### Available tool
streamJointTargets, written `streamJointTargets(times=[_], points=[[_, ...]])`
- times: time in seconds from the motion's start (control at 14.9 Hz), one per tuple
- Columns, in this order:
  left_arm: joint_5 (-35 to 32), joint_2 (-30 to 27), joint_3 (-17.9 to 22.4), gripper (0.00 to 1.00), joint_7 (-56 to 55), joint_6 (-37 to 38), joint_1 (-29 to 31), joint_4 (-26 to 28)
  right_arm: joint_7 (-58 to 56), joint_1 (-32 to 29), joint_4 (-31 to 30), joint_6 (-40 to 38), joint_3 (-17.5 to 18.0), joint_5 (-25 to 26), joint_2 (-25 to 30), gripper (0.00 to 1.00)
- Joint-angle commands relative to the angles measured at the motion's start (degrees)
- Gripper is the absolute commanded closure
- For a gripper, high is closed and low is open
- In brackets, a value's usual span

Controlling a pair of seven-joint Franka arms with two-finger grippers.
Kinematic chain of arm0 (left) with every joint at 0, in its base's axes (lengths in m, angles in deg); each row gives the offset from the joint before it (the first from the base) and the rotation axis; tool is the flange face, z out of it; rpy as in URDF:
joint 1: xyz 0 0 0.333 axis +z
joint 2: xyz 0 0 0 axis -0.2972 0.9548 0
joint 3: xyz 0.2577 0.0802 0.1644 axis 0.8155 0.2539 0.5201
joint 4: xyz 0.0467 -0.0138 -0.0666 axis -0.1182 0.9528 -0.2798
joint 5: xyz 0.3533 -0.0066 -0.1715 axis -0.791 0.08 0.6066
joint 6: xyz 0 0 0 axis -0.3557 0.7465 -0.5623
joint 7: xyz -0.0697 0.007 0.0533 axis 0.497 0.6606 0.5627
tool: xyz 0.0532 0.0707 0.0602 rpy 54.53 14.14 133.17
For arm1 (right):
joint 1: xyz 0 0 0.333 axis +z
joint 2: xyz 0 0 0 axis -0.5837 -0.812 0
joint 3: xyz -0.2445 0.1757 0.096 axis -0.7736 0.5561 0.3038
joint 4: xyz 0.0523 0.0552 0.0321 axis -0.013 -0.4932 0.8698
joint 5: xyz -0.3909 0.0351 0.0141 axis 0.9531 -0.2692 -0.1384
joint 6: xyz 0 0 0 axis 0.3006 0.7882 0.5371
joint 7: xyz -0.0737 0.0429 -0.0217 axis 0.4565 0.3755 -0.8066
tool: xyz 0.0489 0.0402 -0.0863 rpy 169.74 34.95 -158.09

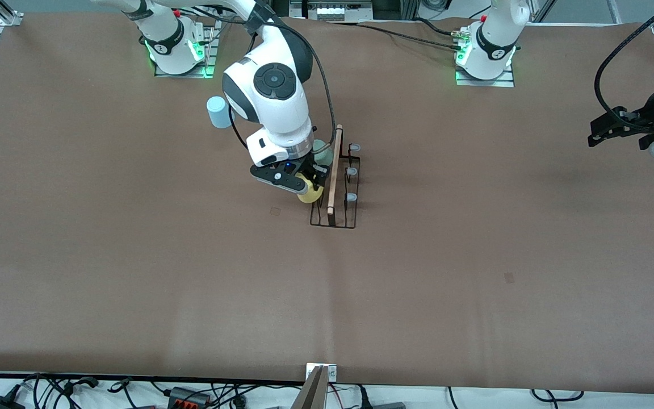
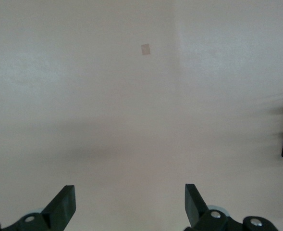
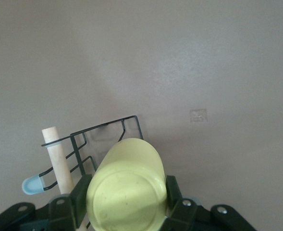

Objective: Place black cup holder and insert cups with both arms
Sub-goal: 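Lower the yellow cup onto a rack peg and open the right gripper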

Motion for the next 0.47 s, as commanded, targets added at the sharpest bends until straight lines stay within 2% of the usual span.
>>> streamJointTargets(times=[0.0, 0.13, 0.2, 0.27, 0.4], points=[[0.92, 0.94, 0.13, 0.0, 0.69, 1.32, 0.21, -1.86, 1.89, 0.99, 1.63, 0.13, -0.59, 1.22, -1.27, 0.7], [0.92, 0.94, 0.13, 0.0, 0.69, 1.32, 0.21, -1.86, 1.89, 1.17, 1.63, 1.19, -0.59, 1.22, -1.97, 0.69], [1.01, 0.94, 0.13, 0.0, 0.69, 1.32, 0.21, -1.86, 1.81, 1.17, 1.55, 1.19, -0.59, 1.22, -2.15, 0.64], [0.93, 0.94, 0.13, 0.0, 0.69, 1.32, 0.21, -1.86, 1.81, 1.26, 1.63, 1.46, -0.59, 1.22, -2.59, 0.5], [0.92, 0.94, 0.13, 0.0, 0.69, 1.32, 0.21, -1.86, 1.89, 1.34, 1.63, 2.6, -0.59, 1.4, -2.94, 0.06]])
